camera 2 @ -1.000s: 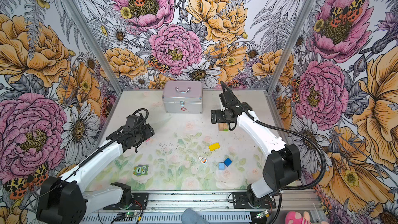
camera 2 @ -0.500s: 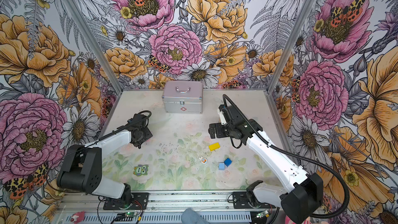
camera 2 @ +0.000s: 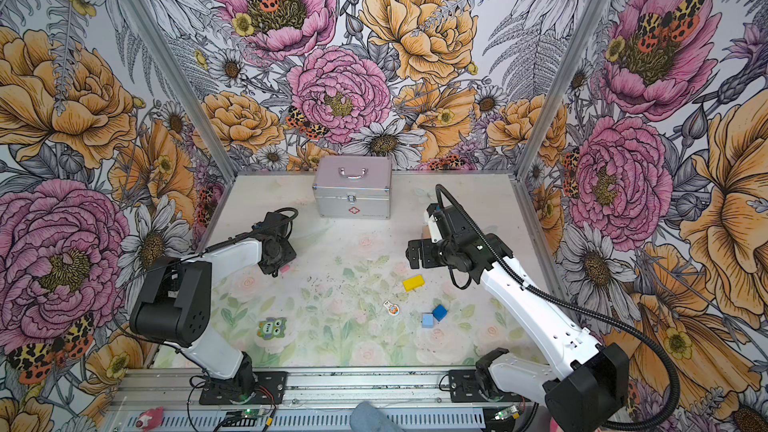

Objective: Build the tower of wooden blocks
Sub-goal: 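Lower the left gripper and grasp the pink block while the right gripper withdraws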

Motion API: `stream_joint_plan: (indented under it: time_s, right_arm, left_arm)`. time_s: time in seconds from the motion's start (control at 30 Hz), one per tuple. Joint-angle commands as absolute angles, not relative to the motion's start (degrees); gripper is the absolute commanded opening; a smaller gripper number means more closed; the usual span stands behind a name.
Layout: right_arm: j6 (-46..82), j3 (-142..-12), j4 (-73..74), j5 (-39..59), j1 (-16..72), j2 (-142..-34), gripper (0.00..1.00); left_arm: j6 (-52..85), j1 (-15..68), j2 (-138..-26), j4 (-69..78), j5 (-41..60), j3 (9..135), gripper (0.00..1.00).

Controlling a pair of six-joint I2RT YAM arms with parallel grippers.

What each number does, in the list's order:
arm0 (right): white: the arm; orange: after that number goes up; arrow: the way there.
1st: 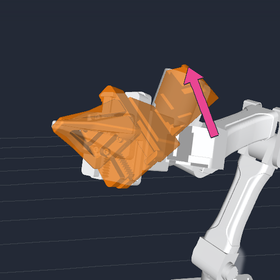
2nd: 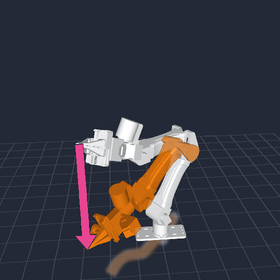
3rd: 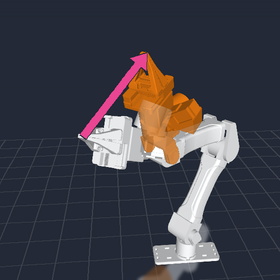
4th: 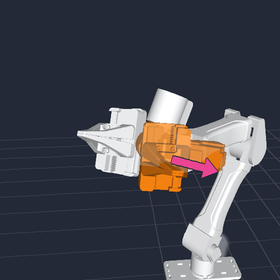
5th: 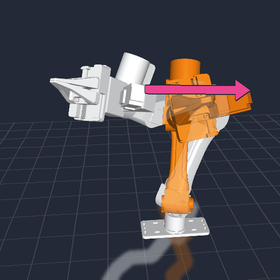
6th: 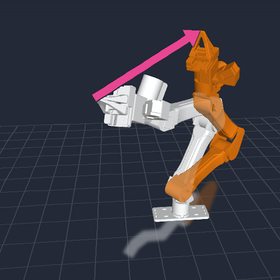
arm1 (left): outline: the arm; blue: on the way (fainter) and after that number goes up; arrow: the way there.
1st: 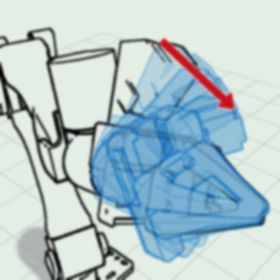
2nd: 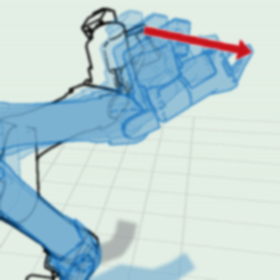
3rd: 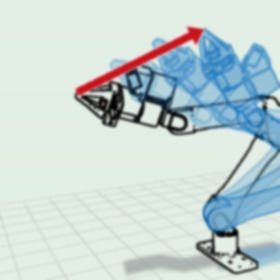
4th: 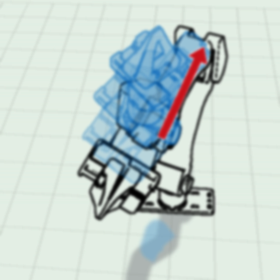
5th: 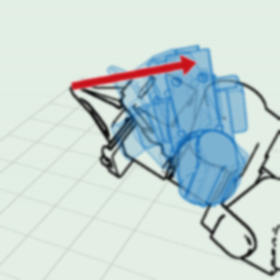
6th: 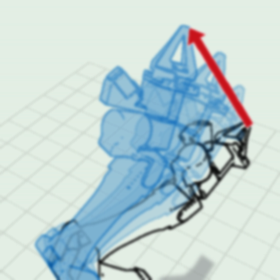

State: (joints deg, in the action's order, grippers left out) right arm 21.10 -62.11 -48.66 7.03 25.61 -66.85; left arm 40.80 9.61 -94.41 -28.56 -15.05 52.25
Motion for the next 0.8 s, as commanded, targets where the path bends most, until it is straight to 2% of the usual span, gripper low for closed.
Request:
stream_joint_plan:
  time_s: [0.0,0.4,0.53,0.77]
  right_arm:
    - [19.79,-63.02,-48.60,8.34,24.67,-66.36,1.00]
    - [19.78,-61.71,-48.71,9.40,22.68,-64.96,1.00]
    - [20.45,-60.85,-48.71,9.58,22.55,-64.18,1.00]
    - [22.34,-58.44,-48.91,8.89,22.24,-61.37,1.00]
  left_arm:
    - [39.74,8.98,-95.80,-29.12,-16.44,53.96,0.47]
    - [38.06,11.99,-100.47,-32.65,-16.35,57.78,0.31]
    - [37.41,15.84,-101.68,-34.85,-17.66,60.77,0.28]
    - [37.50,25.02,-102.88,-38.08,-17.89,66.62,0.27]
